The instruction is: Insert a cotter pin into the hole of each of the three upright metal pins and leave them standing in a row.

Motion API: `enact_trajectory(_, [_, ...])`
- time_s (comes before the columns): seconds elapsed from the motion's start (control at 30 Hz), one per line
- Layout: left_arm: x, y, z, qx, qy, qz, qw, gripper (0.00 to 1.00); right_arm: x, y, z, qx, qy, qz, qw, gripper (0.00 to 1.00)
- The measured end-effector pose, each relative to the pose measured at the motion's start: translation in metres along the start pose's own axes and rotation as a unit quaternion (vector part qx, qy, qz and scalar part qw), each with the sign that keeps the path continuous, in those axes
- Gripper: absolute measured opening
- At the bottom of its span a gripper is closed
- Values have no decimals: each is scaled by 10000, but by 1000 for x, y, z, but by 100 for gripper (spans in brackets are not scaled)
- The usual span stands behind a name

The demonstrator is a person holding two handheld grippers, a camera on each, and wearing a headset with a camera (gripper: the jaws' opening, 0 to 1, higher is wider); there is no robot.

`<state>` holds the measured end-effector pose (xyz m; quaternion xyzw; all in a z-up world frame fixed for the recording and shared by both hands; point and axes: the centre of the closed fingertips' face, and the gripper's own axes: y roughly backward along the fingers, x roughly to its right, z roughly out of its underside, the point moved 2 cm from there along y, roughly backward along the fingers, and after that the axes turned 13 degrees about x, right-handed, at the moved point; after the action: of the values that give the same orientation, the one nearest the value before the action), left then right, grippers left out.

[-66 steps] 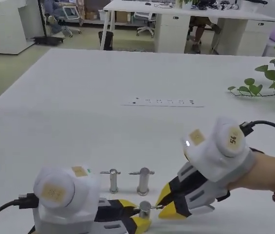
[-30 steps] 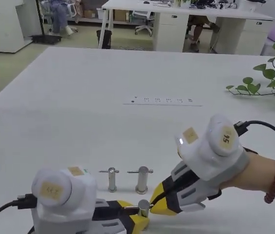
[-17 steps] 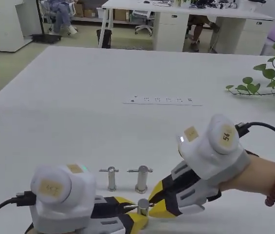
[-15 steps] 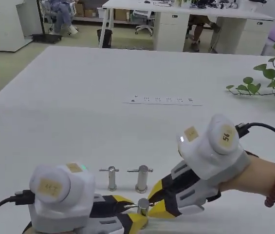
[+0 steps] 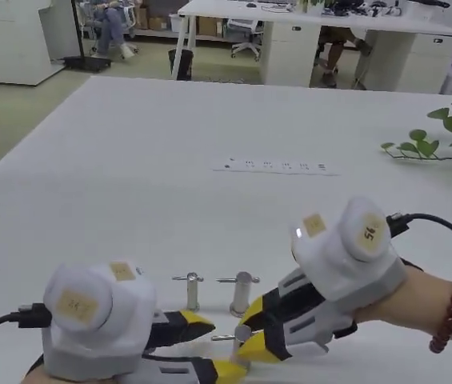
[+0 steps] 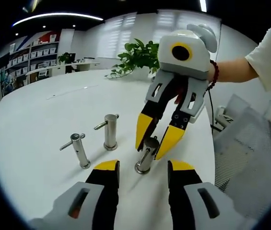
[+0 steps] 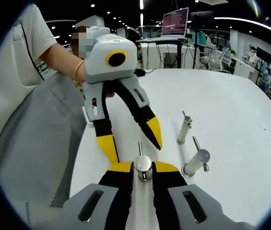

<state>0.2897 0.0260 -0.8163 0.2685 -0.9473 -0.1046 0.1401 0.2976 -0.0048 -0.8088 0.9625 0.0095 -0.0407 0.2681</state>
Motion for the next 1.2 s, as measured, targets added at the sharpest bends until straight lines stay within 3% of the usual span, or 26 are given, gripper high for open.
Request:
enact_trajectory(0.73, [2,10,-13,294,-70,-69,9995,46,3,1,-1,162,88,170,9997,13])
enact_trajectory(1.0, [4,21,-18,408,-99,-180,9990,48,10,12,1,176,91,341,9992,13])
enact_trajectory(1.2, [-1,24,-19,450,-66,-283,9986,48,20,22,3,151,88,495,9986,13])
